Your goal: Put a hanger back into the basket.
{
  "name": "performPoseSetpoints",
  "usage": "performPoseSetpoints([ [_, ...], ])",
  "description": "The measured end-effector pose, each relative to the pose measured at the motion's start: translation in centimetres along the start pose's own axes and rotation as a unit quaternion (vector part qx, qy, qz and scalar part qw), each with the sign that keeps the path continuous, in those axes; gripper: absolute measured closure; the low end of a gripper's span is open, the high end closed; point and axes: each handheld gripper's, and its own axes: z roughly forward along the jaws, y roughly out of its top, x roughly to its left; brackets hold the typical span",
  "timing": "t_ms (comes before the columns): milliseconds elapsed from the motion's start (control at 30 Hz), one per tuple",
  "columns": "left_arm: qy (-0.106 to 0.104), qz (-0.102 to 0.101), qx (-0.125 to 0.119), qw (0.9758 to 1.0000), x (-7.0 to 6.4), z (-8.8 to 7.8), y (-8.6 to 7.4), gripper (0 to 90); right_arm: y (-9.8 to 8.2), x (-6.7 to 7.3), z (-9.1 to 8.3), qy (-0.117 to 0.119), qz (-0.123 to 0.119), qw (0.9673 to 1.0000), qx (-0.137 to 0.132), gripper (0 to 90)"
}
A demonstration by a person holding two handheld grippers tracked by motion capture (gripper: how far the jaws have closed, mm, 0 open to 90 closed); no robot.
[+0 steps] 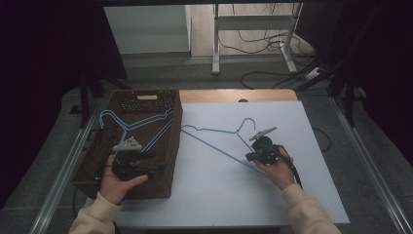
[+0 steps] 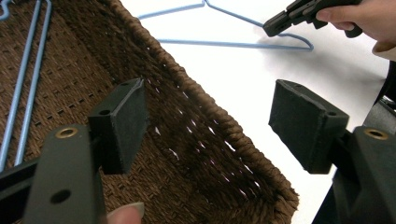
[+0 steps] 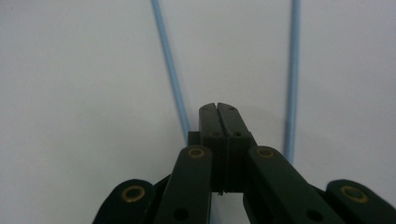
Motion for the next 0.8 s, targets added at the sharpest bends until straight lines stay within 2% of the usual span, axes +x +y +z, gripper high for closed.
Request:
performPoseSetpoints([
  [167, -0.002, 0.002, 0.0, 1.0, -0.1, 0.0, 0.0, 27.7, -0.7, 0.4, -0.2, -0.007, 0.002, 0.9999, 0.015, 90.0],
  [300, -0.002, 0.001, 0.0, 1.0, -0.1, 0.0, -0.1, 27.7, -2.2, 0.4, -0.9, -0.016, 0.012, 0.9995, 0.025, 90.0],
  [500, -0.002, 0.002, 0.0, 1.0, -0.1, 0.0, 0.0, 27.7, -4.0, -1.2, -2.0, -0.029, 0.043, 0.9982, 0.03, 90.0],
  [567, -0.002, 0.003, 0.0, 1.0, -0.1, 0.0, 0.0, 27.7, -4.3, -1.5, -2.1, -0.021, 0.054, 0.9979, 0.03, 90.0],
  [667, -0.002, 0.002, -0.001, 1.0, -0.1, 0.0, 0.0, 27.7, -4.8, -1.3, -2.4, -0.02, 0.053, 0.9978, 0.034, 90.0],
  [800, -0.003, 0.001, -0.002, 1.0, 0.0, -0.1, 0.0, 27.7, -5.7, -0.5, -3.1, -0.021, 0.051, 0.9973, 0.047, 90.0],
])
